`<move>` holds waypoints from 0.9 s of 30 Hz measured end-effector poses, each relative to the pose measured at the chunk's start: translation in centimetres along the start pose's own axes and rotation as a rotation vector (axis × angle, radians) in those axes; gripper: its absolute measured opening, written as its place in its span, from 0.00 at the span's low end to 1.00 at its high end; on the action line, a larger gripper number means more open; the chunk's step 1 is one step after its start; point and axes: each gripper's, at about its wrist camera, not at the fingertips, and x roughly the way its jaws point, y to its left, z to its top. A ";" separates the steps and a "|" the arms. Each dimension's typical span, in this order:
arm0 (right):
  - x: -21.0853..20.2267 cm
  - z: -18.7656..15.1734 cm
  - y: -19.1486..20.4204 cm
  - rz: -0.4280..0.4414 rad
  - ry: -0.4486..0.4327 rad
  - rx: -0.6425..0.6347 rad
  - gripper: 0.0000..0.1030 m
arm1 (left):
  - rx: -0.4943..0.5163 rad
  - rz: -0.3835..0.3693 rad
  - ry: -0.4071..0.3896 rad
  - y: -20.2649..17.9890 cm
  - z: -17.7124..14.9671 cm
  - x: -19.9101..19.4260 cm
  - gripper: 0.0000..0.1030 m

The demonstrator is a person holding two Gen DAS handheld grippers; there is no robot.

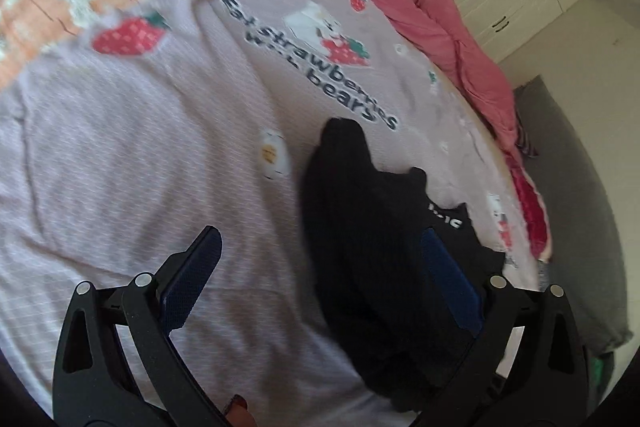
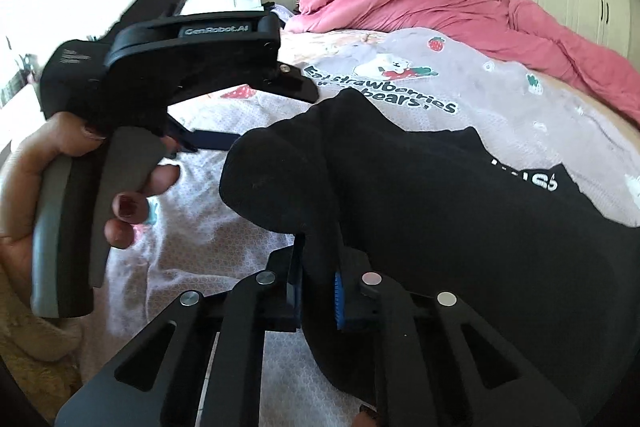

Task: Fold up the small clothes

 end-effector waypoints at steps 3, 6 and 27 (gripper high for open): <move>-0.7 0.0 -0.5 0.015 -0.012 0.015 0.08 | -0.009 -0.033 0.053 -0.8 0.1 1.6 0.91; -1.6 0.0 -0.6 0.020 -0.037 0.015 0.08 | -0.040 -0.049 0.105 -1.3 -0.2 3.2 0.91; -10.1 -1.1 -4.5 -0.034 -0.229 0.097 0.07 | 0.199 -0.048 0.044 -14.0 -1.6 2.1 0.19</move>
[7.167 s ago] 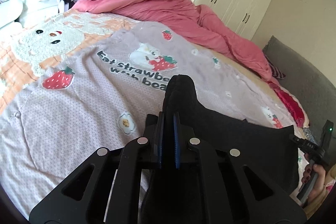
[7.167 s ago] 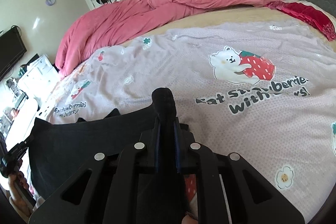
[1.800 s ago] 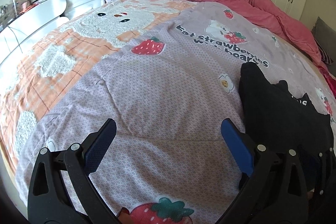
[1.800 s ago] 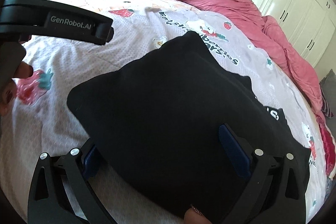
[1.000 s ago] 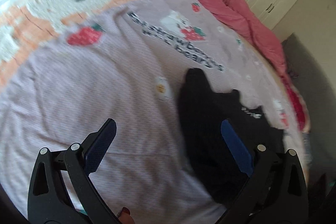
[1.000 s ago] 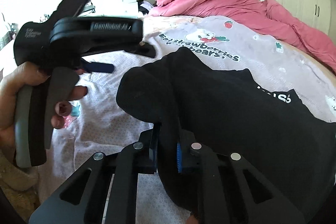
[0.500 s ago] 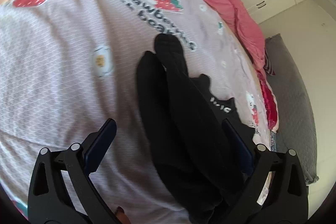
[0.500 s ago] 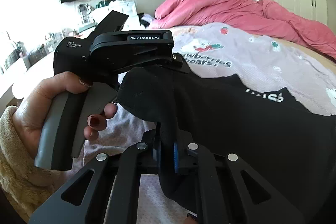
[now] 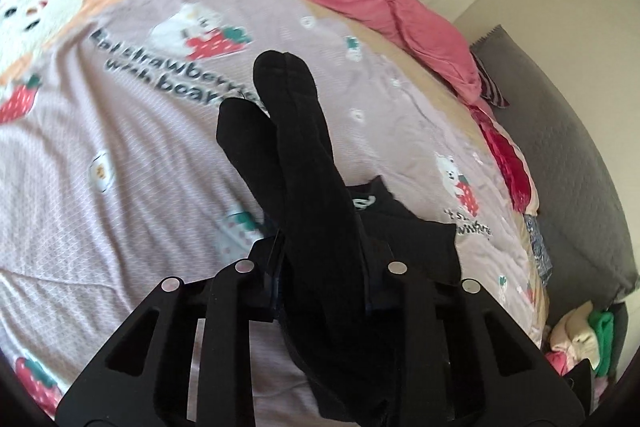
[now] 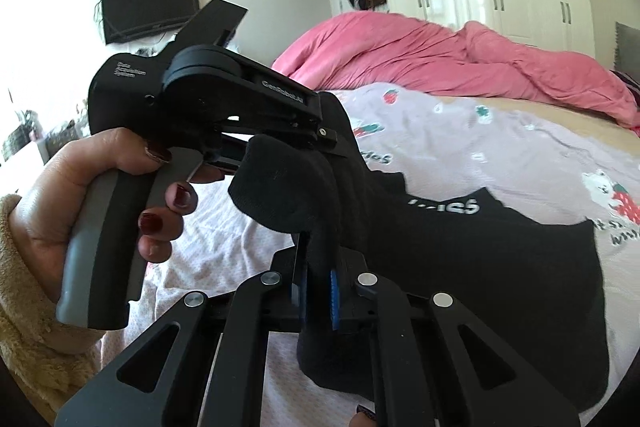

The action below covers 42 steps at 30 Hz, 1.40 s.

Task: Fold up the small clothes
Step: 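Lift the shirt edge with both grippers and fold it over onto itself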

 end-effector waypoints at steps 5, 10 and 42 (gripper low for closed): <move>-2.1 -0.1 -2.4 -0.018 -0.032 0.060 0.07 | 0.055 -0.001 -0.007 -3.4 -0.2 0.1 0.19; -3.9 -0.7 -4.4 -0.024 -0.054 0.117 0.06 | 0.095 -0.008 -0.006 -6.3 -0.6 0.8 0.19; -7.9 -8.1 -14.7 -0.093 -0.021 0.396 0.06 | 0.216 -0.018 0.179 -16.2 -6.3 12.2 0.19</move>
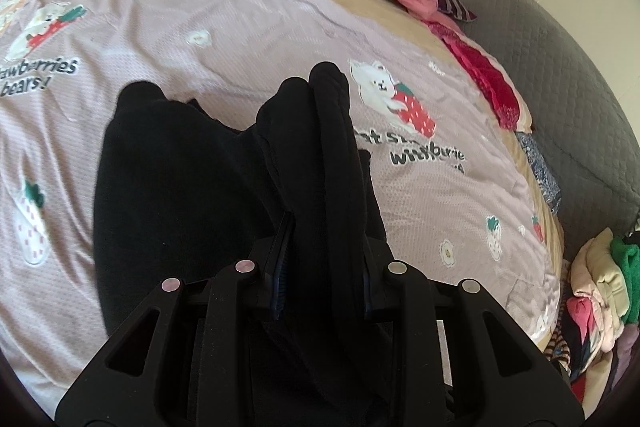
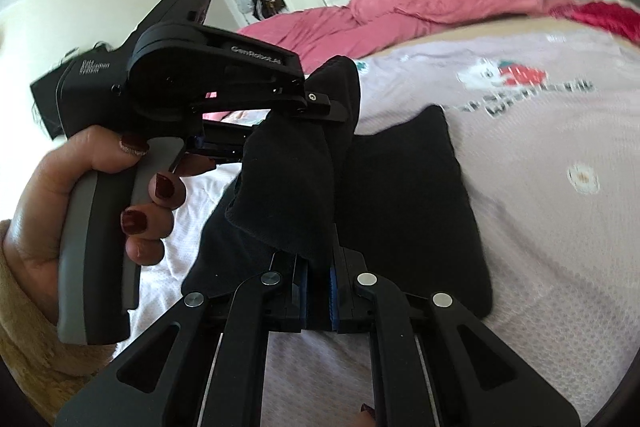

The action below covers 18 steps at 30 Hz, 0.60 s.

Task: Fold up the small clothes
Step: 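Lift the shirt edge with both grippers and fold it over onto itself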

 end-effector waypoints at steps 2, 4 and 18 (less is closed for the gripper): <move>0.0 -0.2 -1.0 0.010 0.014 0.044 0.06 | 0.004 0.008 0.010 -0.3 0.0 0.7 0.22; 0.1 -0.5 -1.8 0.017 0.028 0.091 0.07 | -0.009 0.002 0.020 -0.4 -0.1 1.5 0.28; -0.4 -1.3 -4.5 0.075 0.125 0.263 0.33 | 0.032 0.105 -0.174 2.4 -2.5 -4.2 0.57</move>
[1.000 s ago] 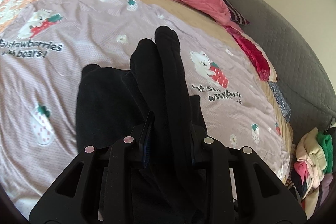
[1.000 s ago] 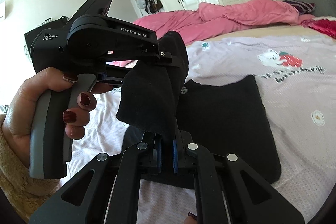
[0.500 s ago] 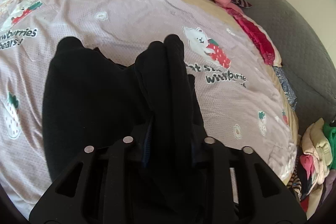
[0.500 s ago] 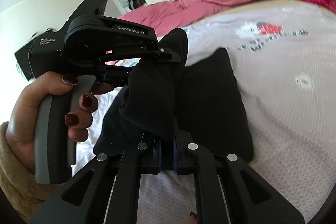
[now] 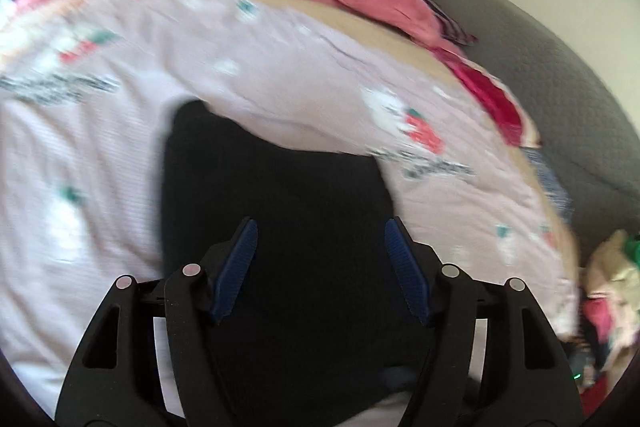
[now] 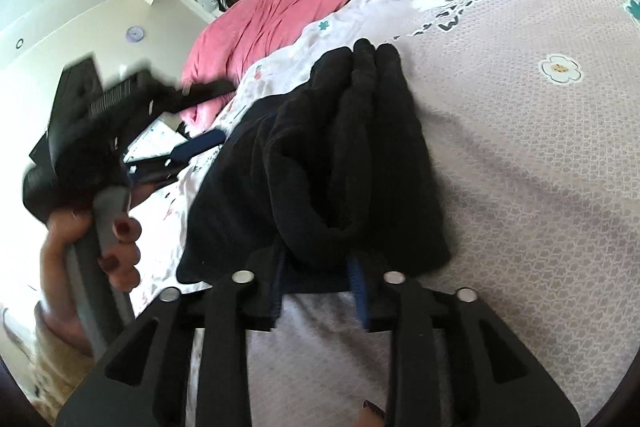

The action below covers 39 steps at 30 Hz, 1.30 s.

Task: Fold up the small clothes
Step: 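Lift the shirt edge with both grippers and fold it over onto itself, then lower the folded half onto the shirt and open both grippers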

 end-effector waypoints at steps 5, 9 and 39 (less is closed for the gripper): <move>-0.8 2.3 -0.1 0.060 0.008 0.060 0.69 | 0.009 0.095 0.005 2.9 -1.9 -0.9 0.57; 1.0 4.9 0.2 0.061 0.071 0.062 0.73 | 0.011 0.073 0.039 3.7 -3.3 -0.4 0.57; 3.5 6.3 0.0 -0.257 0.076 -0.160 0.36 | 0.053 0.015 0.080 1.9 -5.3 -0.3 0.65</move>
